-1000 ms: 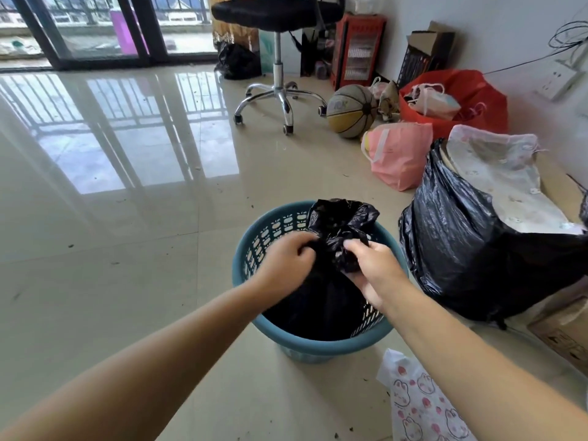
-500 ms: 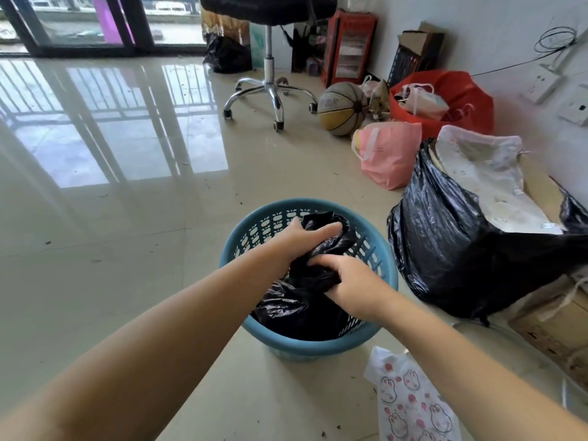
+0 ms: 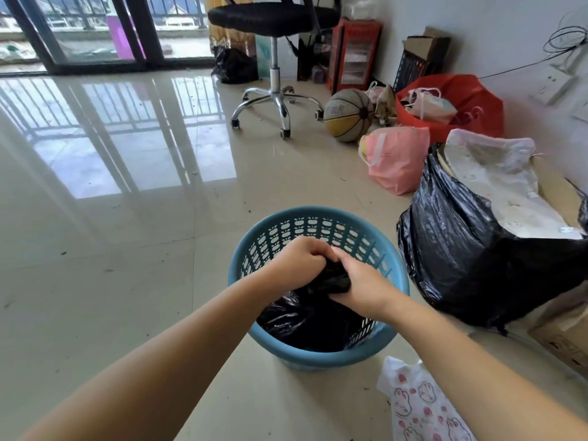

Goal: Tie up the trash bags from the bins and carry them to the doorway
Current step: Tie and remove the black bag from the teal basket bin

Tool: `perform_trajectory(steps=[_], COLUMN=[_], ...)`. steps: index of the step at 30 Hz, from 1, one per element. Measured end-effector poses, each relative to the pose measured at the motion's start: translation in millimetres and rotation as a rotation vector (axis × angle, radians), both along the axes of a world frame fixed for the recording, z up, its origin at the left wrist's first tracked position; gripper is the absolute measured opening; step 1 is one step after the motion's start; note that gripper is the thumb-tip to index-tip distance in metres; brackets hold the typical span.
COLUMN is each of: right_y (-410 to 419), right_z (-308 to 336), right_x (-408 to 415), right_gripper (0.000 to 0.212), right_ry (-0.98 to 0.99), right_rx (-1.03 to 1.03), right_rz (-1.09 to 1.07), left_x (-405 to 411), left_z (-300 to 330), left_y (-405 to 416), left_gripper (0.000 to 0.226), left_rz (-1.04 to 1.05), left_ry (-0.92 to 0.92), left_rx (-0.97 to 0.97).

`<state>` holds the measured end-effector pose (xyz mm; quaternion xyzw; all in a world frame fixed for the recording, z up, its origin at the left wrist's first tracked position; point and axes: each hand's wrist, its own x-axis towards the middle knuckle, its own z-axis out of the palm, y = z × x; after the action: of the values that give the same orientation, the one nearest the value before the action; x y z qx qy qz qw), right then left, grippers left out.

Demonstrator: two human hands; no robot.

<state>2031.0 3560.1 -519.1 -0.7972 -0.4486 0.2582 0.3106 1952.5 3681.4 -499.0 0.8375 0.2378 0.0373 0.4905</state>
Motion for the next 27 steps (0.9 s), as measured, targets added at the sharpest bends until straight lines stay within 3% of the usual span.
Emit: perform_trajectory(steps=[3, 5, 7, 8, 9, 11, 12, 14, 20, 23, 27], right_y=[-0.1, -1.0, 0.5, 1.7, 3.3, 9.2, 13.2, 22.8, 52.4, 57.5, 52.1], right_z=[-0.1, -1.9, -5.3, -5.2, -3.8, 2.6, 7.7, 19.5, 66.2, 94.5, 128.3], right_x=[-0.4, 0.5, 2.0, 2.1, 2.3, 1.9, 0.6, -2.4, -2.2, 7.2, 20.7], right_gripper=[0.043, 0.040, 0.044, 0.047, 0.049, 0.049, 0.050, 0.052, 0.044, 0.040, 0.033], right_ry=[-0.078, -0.137, -0.176, -0.183, -0.186, -0.191, -0.197, -0.222, -0.312, -0.348, -0.417], right_rx=[0.001, -0.034, -0.041, -0.040, -0.033, 0.008, 0.036, 0.105, 0.378, 0.563, 0.725], right_rz=[-0.080, -0.101, -0.124, -0.145, -0.165, -0.201, -0.214, -0.240, -0.320, -0.375, -0.423], left_x=[-13.9, -23.1, -37.9, -47.0, -56.0, -72.6, -77.8, -80.8, -79.4, -80.7, -78.9], left_z=[-1.3, -5.3, -16.7, -23.2, -28.3, -36.7, -40.7, -48.1, -55.3, -52.7, -49.3], left_y=[22.7, 50.4, 76.2, 84.3, 87.5, 85.1, 83.9, 84.2, 90.7, 98.1, 107.6], left_gripper=[0.036, 0.036, 0.052, 0.058, 0.054, 0.031, 0.022, 0.016, 0.030, 0.027, 0.020], left_rz=[0.012, 0.144, 0.270, 0.312, 0.348, 0.390, 0.392, 0.380, 0.395, 0.501, 0.697], left_ry=[-0.005, 0.009, 0.155, 0.252, 0.311, 0.359, 0.351, 0.317, 0.276, 0.247, 0.094], left_rx=[0.066, 0.233, 0.282, 0.144, -0.112, -0.640, -0.764, -0.834, -0.876, -0.844, -0.960])
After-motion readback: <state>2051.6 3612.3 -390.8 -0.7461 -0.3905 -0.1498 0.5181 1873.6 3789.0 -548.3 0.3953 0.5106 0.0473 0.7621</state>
